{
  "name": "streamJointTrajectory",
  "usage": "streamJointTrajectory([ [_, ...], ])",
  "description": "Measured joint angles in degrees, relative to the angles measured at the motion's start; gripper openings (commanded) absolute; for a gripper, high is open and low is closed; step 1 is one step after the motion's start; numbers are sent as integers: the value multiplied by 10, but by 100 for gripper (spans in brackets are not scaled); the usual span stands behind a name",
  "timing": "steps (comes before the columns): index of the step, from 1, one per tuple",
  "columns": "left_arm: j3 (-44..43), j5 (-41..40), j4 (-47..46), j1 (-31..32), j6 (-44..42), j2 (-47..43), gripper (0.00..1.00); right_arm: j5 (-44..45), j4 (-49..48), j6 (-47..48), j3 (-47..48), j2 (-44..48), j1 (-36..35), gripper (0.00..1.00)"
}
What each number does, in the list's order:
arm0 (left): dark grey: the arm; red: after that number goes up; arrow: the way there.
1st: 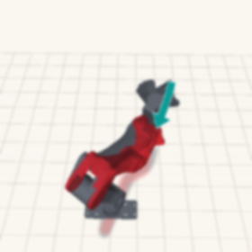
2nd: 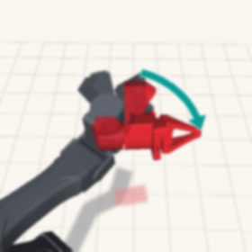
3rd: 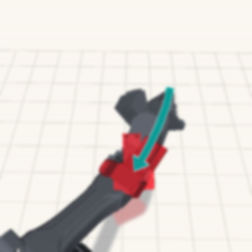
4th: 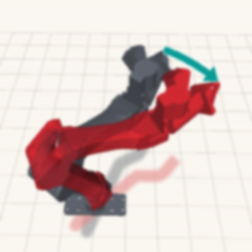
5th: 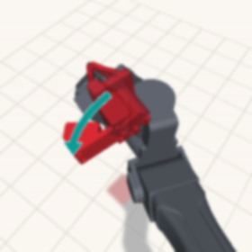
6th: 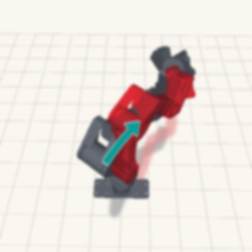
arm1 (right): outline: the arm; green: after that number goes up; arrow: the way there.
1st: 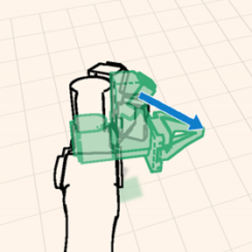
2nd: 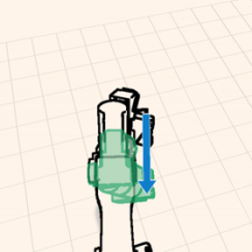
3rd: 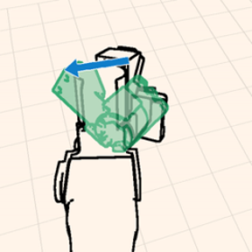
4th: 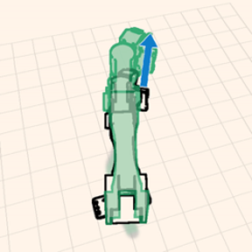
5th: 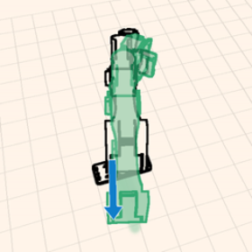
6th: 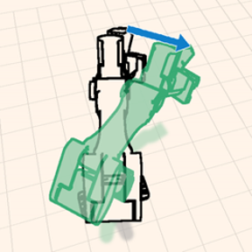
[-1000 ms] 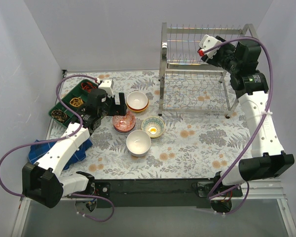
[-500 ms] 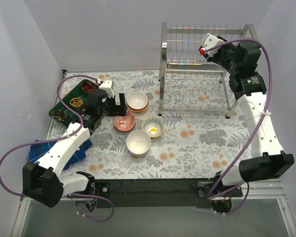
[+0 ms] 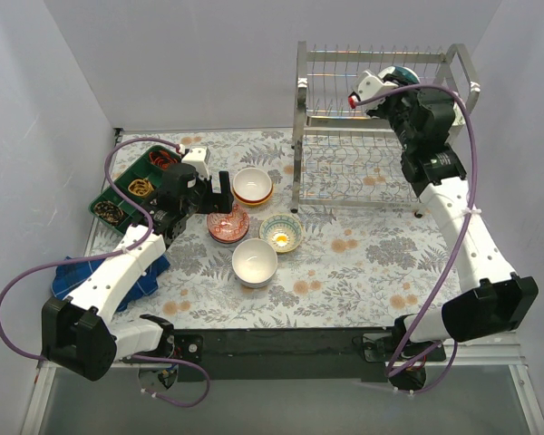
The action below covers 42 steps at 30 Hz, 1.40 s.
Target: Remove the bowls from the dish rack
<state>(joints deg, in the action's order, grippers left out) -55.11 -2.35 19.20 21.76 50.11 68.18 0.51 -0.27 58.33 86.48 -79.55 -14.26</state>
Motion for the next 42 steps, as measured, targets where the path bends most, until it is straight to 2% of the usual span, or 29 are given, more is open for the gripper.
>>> streamJointTrajectory([
  [15,0,0,0,0,-1,0,98,124,-144,121,-65,-18,-49,28],
  [24,0,0,0,0,-2,0,98,178,-275,227,-125,-33,-73,28],
  [28,0,0,0,0,-2,0,98,193,-324,267,-138,-47,-79,25],
  [29,0,0,0,0,-2,0,98,196,-333,277,-140,-51,-80,19],
  [31,0,0,0,0,-2,2,98,204,-352,297,-143,-58,-82,16],
  [42,0,0,0,0,-2,14,98,228,-474,373,-150,-107,-84,15],
])
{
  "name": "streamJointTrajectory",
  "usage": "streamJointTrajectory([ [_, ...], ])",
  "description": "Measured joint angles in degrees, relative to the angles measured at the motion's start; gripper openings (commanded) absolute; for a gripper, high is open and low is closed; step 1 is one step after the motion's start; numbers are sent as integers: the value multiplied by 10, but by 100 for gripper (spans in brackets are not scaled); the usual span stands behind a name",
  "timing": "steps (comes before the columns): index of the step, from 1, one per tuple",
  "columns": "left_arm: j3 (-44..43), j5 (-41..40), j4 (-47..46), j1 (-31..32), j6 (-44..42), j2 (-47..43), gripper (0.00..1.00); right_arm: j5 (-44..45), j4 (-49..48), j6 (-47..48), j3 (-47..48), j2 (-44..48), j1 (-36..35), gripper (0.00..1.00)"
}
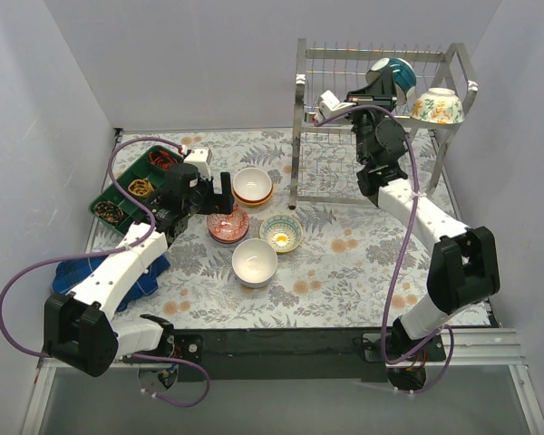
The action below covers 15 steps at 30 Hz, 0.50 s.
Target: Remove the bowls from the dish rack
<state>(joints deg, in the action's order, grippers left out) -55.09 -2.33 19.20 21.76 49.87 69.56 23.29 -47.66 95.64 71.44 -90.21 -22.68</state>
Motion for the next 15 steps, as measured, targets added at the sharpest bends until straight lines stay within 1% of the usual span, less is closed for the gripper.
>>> streamJointTrajectory([
  [3,0,0,0,0,0,0,98,-1,-51,20,0,-20,-3,14],
  [4,0,0,0,0,0,0,98,-2,-63,25,0,-26,-3,11],
  [6,0,0,0,0,0,0,98,-8,-92,38,0,-38,-6,10],
  [9,0,0,0,0,0,0,98,-10,-110,47,-1,-48,-11,9],
  [10,0,1,0,0,0,0,98,-11,-113,51,-2,-49,-12,8],
  [12,0,2,0,0,0,0,98,-11,-120,55,-7,-49,-14,7],
  [13,0,3,0,0,0,0,98,-12,-125,57,-10,-49,-14,4],
  [15,0,3,0,0,0,0,98,-13,-132,59,-14,-49,-15,4],
])
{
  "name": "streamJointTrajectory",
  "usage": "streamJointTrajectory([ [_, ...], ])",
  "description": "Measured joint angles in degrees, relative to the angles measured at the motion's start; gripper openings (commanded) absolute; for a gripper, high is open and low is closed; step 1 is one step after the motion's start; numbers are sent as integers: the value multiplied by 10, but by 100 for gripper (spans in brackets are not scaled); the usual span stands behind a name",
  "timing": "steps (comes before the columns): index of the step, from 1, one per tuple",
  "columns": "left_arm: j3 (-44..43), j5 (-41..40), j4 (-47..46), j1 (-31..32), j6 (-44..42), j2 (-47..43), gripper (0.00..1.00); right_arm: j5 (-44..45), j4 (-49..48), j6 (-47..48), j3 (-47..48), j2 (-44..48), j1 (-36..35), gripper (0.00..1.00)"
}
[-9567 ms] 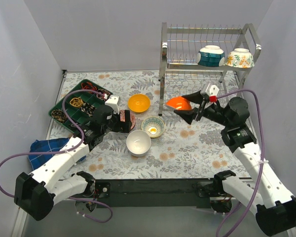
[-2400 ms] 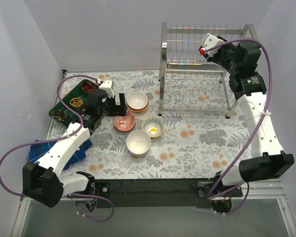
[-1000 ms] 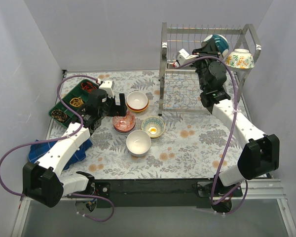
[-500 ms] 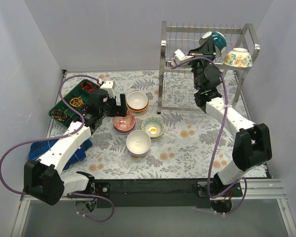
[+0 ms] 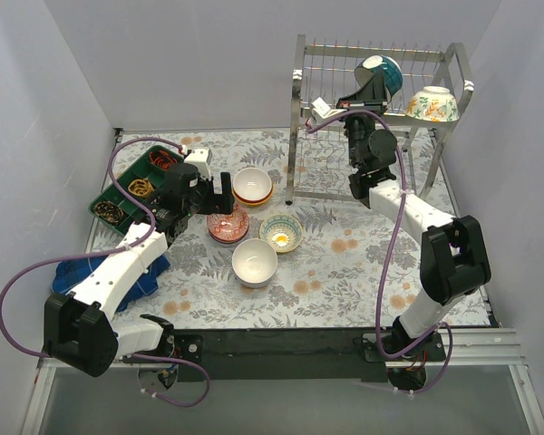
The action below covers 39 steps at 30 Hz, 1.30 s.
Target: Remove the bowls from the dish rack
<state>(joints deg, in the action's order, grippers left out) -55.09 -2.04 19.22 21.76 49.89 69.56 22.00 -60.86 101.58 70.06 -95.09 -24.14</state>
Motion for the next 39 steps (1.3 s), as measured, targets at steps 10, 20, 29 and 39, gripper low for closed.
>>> streamJointTrajectory([
  [10,0,6,0,0,0,0,98,3,-39,3,-16,2,-4,1],
  [20,0,10,0,0,0,0,98,4,-66,7,-32,20,-16,1],
  [29,0,11,0,0,0,0,98,6,-73,8,-33,50,-23,1],
  [39,0,12,0,0,0,0,98,44,-84,-25,-90,147,-57,1],
])
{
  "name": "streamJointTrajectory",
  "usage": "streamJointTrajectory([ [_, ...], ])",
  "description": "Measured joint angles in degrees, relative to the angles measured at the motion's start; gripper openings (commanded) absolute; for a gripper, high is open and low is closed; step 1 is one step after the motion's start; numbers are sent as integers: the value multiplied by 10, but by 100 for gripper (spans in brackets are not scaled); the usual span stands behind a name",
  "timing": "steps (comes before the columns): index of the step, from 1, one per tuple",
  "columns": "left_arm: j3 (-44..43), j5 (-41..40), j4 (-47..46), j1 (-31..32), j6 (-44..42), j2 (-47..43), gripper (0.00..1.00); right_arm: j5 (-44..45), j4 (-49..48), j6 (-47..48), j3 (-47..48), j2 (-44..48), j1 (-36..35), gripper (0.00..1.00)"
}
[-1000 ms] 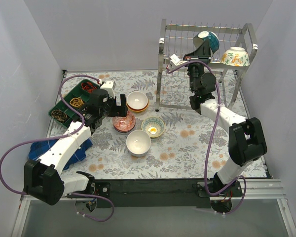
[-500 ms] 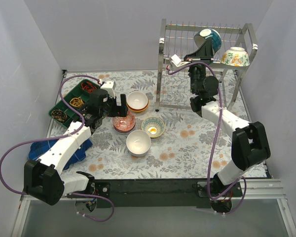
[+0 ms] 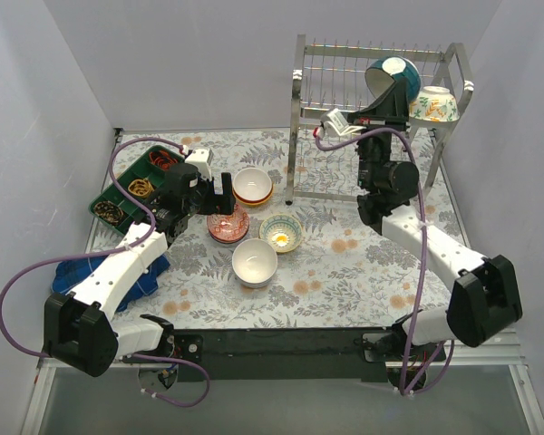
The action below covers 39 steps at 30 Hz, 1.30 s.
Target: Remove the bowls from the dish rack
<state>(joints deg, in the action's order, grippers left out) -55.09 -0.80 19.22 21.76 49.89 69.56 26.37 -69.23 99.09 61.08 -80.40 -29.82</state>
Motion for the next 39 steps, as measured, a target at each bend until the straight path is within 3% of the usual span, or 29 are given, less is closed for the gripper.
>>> streamJointTrajectory([
  [10,0,0,0,0,0,0,98,50,84,-148,-73,160,-49,1],
  [21,0,1,0,0,0,0,98,58,375,-463,-106,343,-63,1],
  [32,0,2,0,0,0,0,98,-38,708,-768,-118,369,-63,1],
  [39,0,2,0,0,0,0,98,-64,817,-897,-126,329,-63,1],
])
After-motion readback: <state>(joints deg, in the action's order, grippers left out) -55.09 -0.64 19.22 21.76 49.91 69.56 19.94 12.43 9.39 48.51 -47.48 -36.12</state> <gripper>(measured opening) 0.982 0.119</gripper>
